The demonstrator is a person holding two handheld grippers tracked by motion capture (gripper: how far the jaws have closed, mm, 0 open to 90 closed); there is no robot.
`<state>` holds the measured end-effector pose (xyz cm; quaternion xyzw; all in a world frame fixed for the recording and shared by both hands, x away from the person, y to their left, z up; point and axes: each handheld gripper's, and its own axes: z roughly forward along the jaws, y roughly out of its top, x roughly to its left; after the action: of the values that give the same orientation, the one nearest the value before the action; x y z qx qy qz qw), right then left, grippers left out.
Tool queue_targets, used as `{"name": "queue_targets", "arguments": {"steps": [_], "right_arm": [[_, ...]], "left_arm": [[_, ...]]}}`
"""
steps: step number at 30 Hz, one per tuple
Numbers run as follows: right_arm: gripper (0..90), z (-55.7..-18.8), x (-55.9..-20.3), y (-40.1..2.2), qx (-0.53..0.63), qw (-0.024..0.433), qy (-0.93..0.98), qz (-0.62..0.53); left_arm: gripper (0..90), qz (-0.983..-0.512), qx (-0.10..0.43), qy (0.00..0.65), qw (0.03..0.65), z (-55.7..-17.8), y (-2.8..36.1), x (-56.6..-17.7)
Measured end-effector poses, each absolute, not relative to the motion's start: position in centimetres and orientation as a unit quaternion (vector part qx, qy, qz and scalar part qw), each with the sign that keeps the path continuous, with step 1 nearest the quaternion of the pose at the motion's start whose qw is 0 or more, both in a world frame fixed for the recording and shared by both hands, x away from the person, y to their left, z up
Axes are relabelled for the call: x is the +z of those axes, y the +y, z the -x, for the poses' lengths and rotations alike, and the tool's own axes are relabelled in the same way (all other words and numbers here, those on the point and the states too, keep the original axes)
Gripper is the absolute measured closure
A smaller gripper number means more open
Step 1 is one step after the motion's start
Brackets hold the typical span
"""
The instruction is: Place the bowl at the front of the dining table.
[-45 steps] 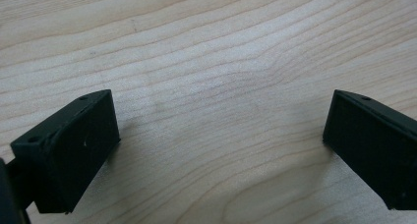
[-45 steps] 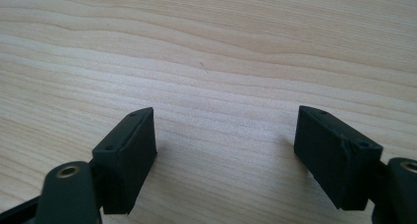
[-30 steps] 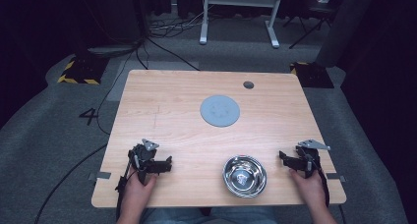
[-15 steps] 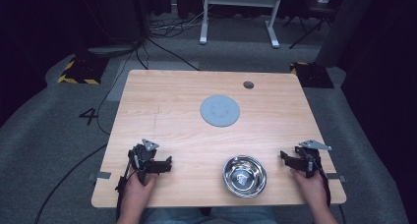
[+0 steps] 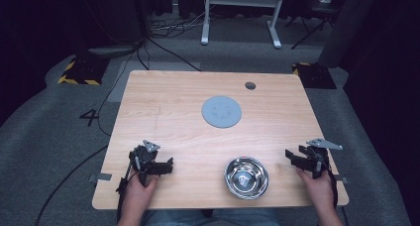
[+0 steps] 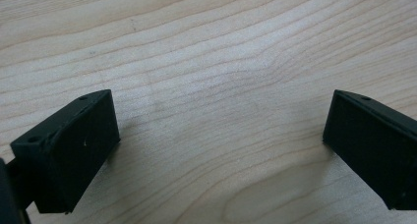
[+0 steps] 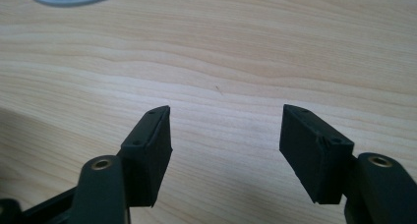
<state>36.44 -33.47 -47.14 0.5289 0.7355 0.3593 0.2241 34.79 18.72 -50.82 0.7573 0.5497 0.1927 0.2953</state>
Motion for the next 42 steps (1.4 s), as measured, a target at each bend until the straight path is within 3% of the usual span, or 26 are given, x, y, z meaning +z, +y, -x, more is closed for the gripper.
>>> {"name": "queue_targets", "arguments": {"steps": [19, 42], "right_arm": [[37.0, -35.7, -44.8, -32.3, 0.397, 0.186, 0.73, -0.524], [36.7, -34.5, -41.9, -26.0, 0.409, 0.132, 0.782, -0.451]], "left_arm": [[0.5, -0.757, 0.193, 0.55, 0.295, -34.8, 18.7, -50.8], [0.5, -0.757, 0.193, 0.55, 0.295, -34.8, 18.7, -50.8]]}}
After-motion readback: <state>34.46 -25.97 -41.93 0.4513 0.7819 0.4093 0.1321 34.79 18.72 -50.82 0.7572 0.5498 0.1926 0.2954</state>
